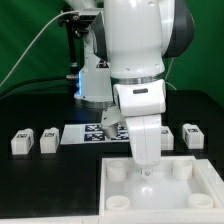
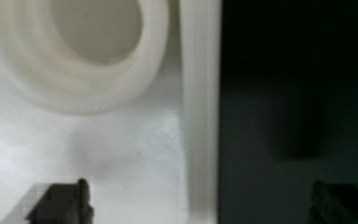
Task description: Assemble one leg
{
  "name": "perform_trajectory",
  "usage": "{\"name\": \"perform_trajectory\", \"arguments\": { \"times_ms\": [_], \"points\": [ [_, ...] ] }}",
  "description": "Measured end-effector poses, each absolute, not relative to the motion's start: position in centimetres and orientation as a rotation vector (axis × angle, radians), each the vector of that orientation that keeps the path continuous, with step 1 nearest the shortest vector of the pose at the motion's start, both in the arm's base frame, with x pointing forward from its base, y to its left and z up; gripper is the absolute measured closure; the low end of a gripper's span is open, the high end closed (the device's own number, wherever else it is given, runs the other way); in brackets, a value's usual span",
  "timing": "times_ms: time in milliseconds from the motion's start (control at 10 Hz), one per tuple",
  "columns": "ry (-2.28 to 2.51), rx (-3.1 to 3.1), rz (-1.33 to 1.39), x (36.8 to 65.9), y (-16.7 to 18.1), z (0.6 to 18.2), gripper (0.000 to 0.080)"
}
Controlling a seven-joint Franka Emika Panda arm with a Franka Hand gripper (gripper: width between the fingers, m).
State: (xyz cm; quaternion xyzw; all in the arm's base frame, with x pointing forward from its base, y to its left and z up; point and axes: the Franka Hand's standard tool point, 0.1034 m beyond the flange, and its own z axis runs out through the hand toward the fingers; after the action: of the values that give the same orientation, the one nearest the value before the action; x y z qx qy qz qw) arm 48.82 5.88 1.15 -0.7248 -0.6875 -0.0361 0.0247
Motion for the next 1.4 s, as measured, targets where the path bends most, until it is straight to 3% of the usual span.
{"name": "perform_trajectory", "arguments": {
  "times_ms": [100, 700, 1000, 1200, 1400],
  "points": [
    [-2.126, -2.242, -0.111, 48.8, 5.9, 1.1, 0.0160],
    [-2.118, -2.250, -0.111, 48.8, 5.8, 1.2, 0.0150],
    [-1.961, -2.427, -0.138, 48.3, 7.1, 4.6, 0.0150],
    [-1.601, -2.675, -0.155, 47.6, 10.1, 7.2, 0.0150],
    [-1.221, -2.849, -0.163, 46.8, 13.1, 8.0, 0.0150]
  ]
}}
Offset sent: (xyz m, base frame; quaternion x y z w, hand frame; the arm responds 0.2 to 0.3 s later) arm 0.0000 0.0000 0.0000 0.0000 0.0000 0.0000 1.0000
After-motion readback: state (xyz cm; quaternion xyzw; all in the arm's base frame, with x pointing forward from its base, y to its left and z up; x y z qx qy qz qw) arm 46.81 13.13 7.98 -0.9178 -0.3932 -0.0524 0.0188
